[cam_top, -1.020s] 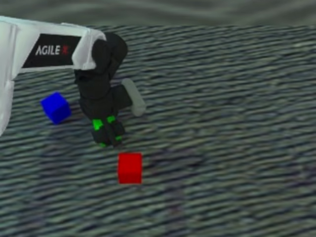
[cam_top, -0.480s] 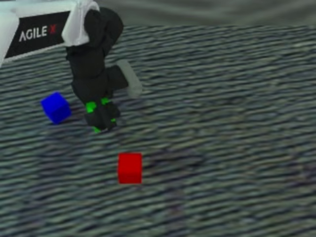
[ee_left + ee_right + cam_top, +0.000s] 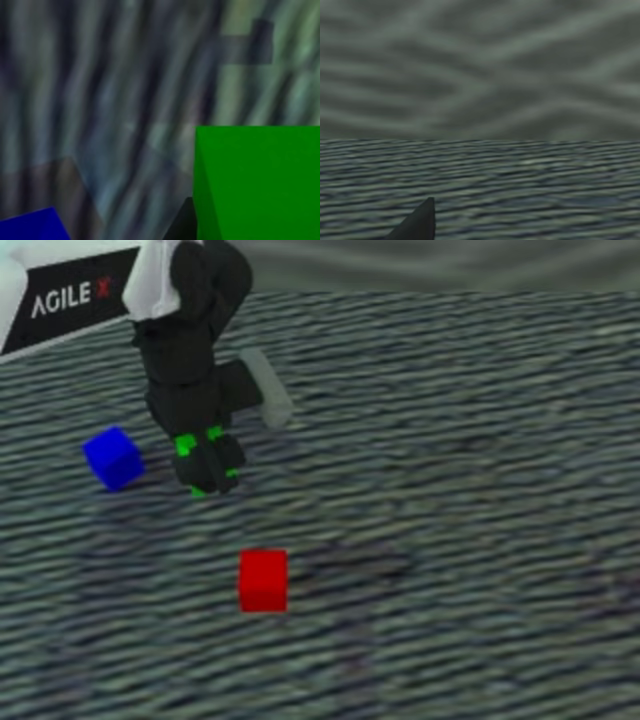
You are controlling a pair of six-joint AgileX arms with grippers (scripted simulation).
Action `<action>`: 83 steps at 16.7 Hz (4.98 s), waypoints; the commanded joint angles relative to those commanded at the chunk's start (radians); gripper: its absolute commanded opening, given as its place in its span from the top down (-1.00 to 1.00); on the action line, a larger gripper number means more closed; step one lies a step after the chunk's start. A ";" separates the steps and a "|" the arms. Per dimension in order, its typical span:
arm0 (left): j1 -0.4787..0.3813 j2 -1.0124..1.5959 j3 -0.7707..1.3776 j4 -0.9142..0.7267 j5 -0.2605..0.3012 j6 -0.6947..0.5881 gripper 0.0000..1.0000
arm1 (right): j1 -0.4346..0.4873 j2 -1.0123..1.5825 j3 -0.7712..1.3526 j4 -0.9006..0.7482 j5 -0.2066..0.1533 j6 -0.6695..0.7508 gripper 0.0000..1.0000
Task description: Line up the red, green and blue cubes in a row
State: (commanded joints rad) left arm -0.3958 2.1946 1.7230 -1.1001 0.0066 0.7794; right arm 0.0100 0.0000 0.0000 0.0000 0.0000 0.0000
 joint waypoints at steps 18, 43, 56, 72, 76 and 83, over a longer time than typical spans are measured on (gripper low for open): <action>-0.374 0.021 0.022 -0.006 0.005 0.021 1.00 | 0.000 0.000 0.000 0.000 0.000 0.000 -1.00; -0.383 0.078 -0.073 0.153 0.004 0.022 -1.00 | 0.000 0.000 0.000 0.000 0.000 0.000 -1.00; -0.364 0.022 0.055 -0.041 0.004 0.020 -1.00 | 0.000 0.000 0.000 0.000 0.000 0.000 -1.00; 0.053 0.099 0.201 -0.115 0.000 -0.014 -1.00 | 0.000 0.000 0.000 0.000 0.000 0.000 -1.00; 0.253 0.135 0.255 -0.125 -0.002 -0.031 -1.00 | 0.000 0.000 0.000 0.000 0.000 0.000 -1.00; 0.294 0.139 0.262 -0.121 -0.002 -0.035 -1.00 | 0.000 0.000 0.000 0.000 0.000 0.000 -1.00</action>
State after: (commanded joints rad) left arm -0.1014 2.3334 1.9853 -1.2214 0.0043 0.7441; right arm 0.0100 0.0000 0.0000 0.0000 0.0000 0.0000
